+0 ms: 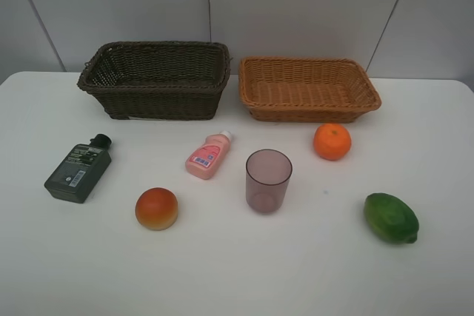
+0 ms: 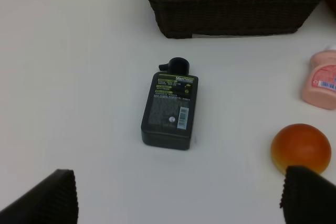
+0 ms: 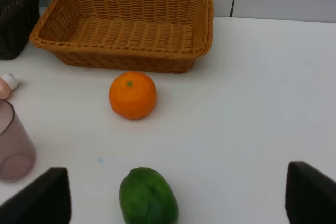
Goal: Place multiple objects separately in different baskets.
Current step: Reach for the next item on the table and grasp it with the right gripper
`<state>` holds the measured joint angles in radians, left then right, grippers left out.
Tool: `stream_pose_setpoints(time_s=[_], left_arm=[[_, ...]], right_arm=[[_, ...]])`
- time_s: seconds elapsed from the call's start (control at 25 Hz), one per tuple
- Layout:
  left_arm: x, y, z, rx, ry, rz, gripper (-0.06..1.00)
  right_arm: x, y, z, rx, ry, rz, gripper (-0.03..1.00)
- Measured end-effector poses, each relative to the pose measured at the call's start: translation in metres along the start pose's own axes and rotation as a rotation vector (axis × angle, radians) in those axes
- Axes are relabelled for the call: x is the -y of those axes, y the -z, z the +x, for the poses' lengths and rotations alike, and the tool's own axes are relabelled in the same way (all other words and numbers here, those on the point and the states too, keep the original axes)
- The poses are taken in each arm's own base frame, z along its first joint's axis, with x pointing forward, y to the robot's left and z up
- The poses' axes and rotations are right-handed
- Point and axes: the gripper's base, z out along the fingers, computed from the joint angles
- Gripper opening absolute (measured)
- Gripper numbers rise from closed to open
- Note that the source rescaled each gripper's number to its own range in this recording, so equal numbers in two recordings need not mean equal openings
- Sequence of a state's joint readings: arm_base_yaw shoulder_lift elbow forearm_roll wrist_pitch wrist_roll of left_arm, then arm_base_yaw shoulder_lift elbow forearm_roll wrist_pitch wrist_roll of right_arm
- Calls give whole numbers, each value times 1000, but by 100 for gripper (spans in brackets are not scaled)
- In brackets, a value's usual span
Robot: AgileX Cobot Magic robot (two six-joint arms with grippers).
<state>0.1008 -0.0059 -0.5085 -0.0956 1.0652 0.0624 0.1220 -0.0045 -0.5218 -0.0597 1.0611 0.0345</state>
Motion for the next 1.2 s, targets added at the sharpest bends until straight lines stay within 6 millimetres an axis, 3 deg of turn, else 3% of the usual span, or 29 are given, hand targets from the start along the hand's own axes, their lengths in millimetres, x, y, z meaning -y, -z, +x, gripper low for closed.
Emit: stream_pose_setpoints(time_s=[1.2], left_arm=[[0, 0, 0, 0, 0, 0, 100]], right_arm=[[0, 0, 0, 0, 0, 0, 70]])
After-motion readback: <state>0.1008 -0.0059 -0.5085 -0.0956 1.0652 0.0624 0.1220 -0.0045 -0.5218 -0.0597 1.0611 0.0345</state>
